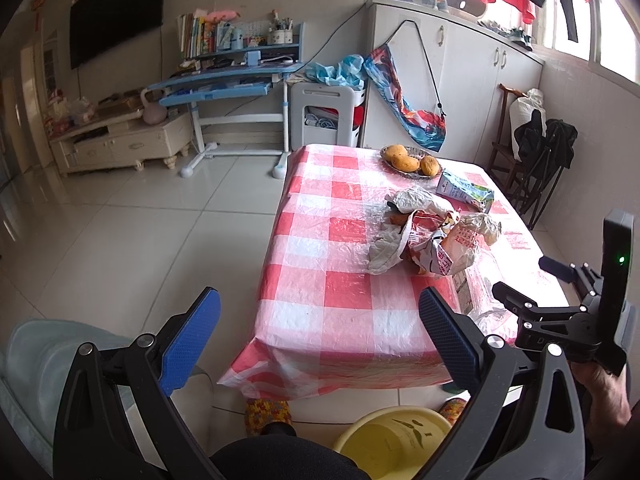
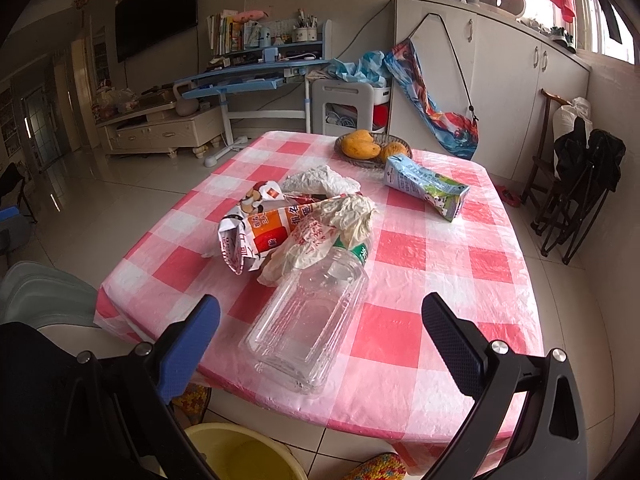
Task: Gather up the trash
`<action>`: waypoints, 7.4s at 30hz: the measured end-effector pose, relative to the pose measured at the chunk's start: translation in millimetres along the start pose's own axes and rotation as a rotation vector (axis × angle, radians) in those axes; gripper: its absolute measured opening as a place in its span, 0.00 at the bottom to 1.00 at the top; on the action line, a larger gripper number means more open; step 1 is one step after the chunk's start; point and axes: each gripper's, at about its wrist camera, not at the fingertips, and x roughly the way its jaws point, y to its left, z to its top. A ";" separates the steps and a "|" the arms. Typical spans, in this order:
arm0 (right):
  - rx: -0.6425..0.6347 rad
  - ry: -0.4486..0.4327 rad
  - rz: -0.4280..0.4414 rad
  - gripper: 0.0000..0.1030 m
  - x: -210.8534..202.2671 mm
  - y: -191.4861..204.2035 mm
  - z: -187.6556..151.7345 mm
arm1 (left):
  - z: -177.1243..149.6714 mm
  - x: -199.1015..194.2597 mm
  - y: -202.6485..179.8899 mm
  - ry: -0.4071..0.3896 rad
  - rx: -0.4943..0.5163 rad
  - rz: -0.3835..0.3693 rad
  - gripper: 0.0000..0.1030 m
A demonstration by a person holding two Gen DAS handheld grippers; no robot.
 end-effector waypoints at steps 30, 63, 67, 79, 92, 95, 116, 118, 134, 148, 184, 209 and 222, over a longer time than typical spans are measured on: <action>0.141 0.352 -0.016 0.54 74.3 -91.9 7.1 | 36.1 116.0 -103.5 0.140 0.225 -0.130 0.93; 0.192 0.336 0.093 0.63 81.6 -108.8 14.0 | 46.8 246.7 -44.7 0.467 -0.170 -0.186 0.71; 0.189 0.334 0.087 0.64 82.6 -108.2 14.3 | 42.5 250.5 -47.8 0.478 -0.106 -0.085 0.72; 0.221 0.313 0.104 0.56 83.2 -114.4 14.0 | 39.9 244.3 -81.0 0.432 0.106 -0.040 0.15; 0.534 0.240 0.279 0.55 68.3 -147.4 3.8 | 67.9 179.4 -24.2 0.188 -0.081 -0.126 0.08; 0.570 0.193 0.282 0.55 53.6 -154.4 3.0 | 66.7 163.3 -22.7 0.153 -0.070 -0.142 0.08; 0.010 0.506 0.499 0.55 17.8 62.3 -95.2 | 2.8 79.5 11.5 0.097 -0.110 -0.153 0.08; -0.106 0.580 0.455 0.55 27.8 83.4 -110.2 | -5.8 71.6 12.3 0.091 -0.113 -0.163 0.08; 0.256 0.305 0.231 0.79 7.8 10.4 -91.4 | -89.8 47.3 -41.7 0.237 0.053 -0.234 0.08; 0.332 0.058 0.195 0.82 -18.4 5.1 -62.2 | -148.4 72.9 -84.1 0.492 0.363 -0.113 0.68; 0.257 0.023 0.080 0.87 -16.9 16.3 -71.4 | -94.6 47.2 -29.4 0.149 -0.004 -0.043 0.91; 0.253 0.028 0.081 0.87 -16.0 17.4 -72.4 | -93.8 47.1 -34.0 0.141 0.015 -0.053 0.91; 0.252 0.030 0.081 0.87 -15.7 17.2 -72.2 | -93.7 47.3 -34.8 0.141 0.016 -0.053 0.92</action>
